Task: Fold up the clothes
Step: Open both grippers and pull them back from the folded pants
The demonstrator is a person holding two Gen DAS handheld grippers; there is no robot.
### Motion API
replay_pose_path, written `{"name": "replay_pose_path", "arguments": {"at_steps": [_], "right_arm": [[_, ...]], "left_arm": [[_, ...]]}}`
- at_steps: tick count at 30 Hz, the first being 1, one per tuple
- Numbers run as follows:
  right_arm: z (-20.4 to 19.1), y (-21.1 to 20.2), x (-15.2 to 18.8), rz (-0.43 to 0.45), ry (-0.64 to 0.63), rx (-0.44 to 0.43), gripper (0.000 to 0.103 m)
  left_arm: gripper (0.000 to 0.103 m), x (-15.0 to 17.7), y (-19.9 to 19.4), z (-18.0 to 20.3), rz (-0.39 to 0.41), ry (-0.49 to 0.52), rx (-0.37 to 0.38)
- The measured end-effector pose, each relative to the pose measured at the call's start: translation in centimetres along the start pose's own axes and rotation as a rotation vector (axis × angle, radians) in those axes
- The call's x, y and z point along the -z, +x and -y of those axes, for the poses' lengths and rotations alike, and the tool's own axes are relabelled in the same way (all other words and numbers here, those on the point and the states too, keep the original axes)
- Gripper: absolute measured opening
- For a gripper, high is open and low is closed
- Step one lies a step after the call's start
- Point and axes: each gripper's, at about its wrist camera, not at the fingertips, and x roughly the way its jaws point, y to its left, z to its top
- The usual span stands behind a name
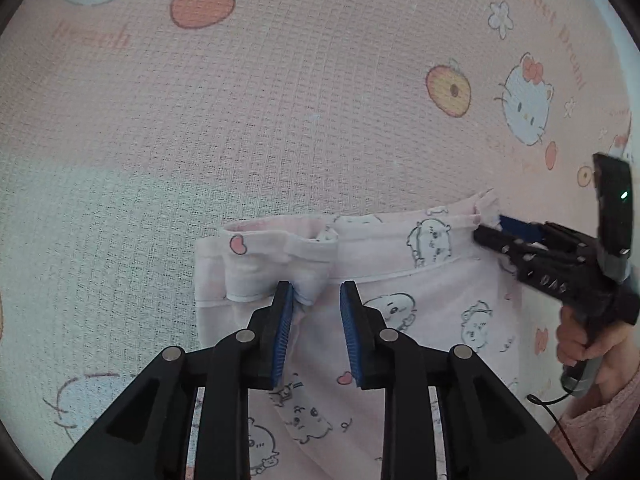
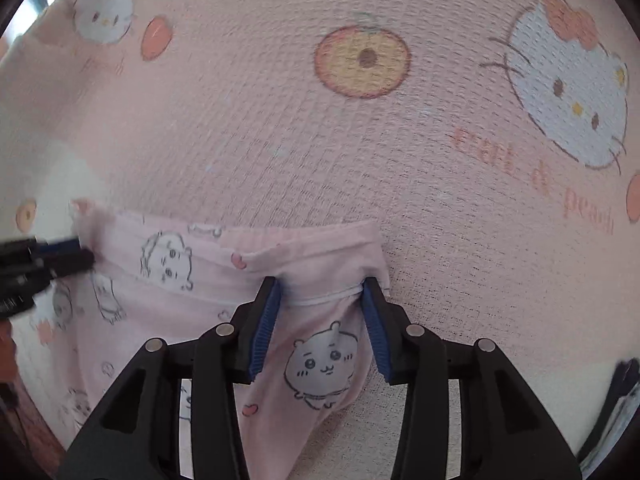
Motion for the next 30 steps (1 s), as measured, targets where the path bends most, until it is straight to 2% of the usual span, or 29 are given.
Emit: {"name": "replay_pose_path", "arguments": {"at_steps": [2,4,7,9,11,14,17,20,22,28,30], "right_arm": [[1.5,-1.1,0.0,0.037,0.071,0.087,0.041],[3.0,-2.8,0.4,0.051,0.127,0.086,0.043],[3.9,-6.2,2.7,0.055,0.199,-0.078,0.043],[2.9,-8.1,5.6,0.035,0.187,-0.123,0.044],[1.4,-9.1,8.8,-0.008,0.170,-0.135,0.044],[-1.0,-8.4,14.2,-0.070,0.181,-0.189,0.044],[-3.1,-7.6,19.2,-0.110,0.192,-0.219,0.044],[-3.5,-7.2,23.3,-0.136,0.244,-0.240,0.044],[-3.3,-7.6,25.0,-0.142,0.274,-0.252,0.044],[-2.7,-8.6,26.3,-0.139,0.233,-0.171,0.045],[-2.4,-8.9,26.8,-0.135,0.232,-0.149,0.048]], "left_arm": [[0.026,-0.2,-0.8,-0.4,0.016,-0.032,-0.003],[0.026,-0.6,-2.2,-1.4,0.049,-0.079,0.020],[0.026,-0.2,-4.1,-2.0,0.079,-0.100,0.065],[0.026,0.8,-5.1,-2.1,0.078,-0.098,0.056],[0.026,2.6,-5.5,-1.9,0.041,-0.109,0.048],[0.026,5.6,-6.1,-1.2,-0.036,-0.122,0.042],[0.026,11.2,-7.8,0.0,-0.087,-0.134,0.057],[0.026,15.1,-8.0,1.4,-0.146,-0.151,0.081],[0.026,17.2,-8.1,1.9,-0.176,-0.137,0.093],[0.026,21.5,-8.5,3.3,-0.253,-0.075,0.134],[0.026,22.2,-8.6,3.6,-0.271,-0.059,0.171]]}}
